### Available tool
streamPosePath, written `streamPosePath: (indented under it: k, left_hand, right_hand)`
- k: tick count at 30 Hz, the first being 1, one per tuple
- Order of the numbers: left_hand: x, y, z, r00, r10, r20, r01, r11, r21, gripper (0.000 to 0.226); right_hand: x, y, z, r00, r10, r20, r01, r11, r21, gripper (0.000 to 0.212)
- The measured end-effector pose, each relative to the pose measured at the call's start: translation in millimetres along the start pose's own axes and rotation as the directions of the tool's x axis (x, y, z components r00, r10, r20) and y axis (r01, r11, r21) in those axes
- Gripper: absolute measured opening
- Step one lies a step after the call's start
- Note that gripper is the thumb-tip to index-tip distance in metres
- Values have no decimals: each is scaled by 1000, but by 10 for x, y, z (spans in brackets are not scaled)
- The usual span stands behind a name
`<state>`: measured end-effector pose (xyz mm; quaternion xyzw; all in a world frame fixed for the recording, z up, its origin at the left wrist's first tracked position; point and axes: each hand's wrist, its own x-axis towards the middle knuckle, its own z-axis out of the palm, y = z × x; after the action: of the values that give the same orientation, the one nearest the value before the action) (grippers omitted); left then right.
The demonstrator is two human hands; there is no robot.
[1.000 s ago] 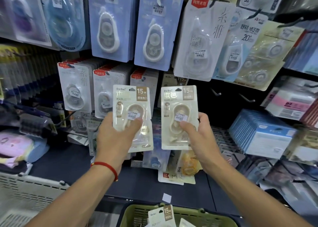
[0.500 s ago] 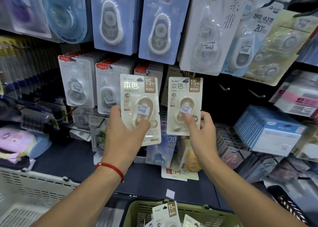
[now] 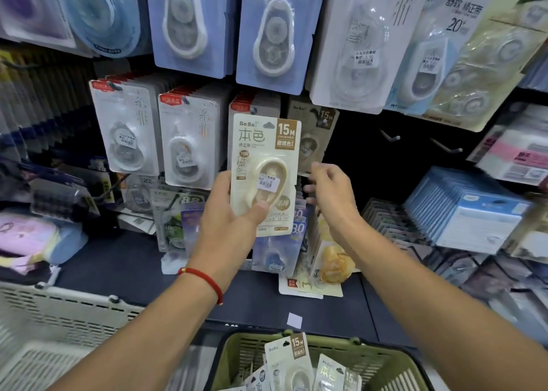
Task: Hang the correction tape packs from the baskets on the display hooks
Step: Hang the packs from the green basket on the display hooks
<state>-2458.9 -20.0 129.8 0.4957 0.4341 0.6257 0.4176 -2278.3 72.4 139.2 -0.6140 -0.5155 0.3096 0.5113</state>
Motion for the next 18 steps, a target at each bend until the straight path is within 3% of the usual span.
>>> streamPosePath:
  k: [3, 5, 8, 13, 18]
  left_hand:
    - [-29, 18, 74, 998, -13, 56, 13, 1000, -5, 44]
    - [-72, 55, 144, 994, 11, 112, -12, 1000, 9, 46]
    - [-133, 97, 252, 984, 61, 166, -73, 995, 67, 56]
    - [-152, 44, 360, 984, 17, 179, -42, 990, 137, 84]
    - [-147, 44, 406, 986, 3, 170, -11, 999, 50, 82]
  right_hand:
    - [-537, -94, -243, 935, -224, 275, 183, 969, 167, 30]
    - [-757, -111, -357, 910, -261, 322, 216, 962, 169, 27]
    - [-828, -78, -476, 936, -249, 248, 210, 962, 172, 31]
    - [-747, -169, -614, 971, -211, 114, 192, 968, 160, 24]
    - [-695, -256, -614, 975, -202, 94, 192, 976, 107, 28]
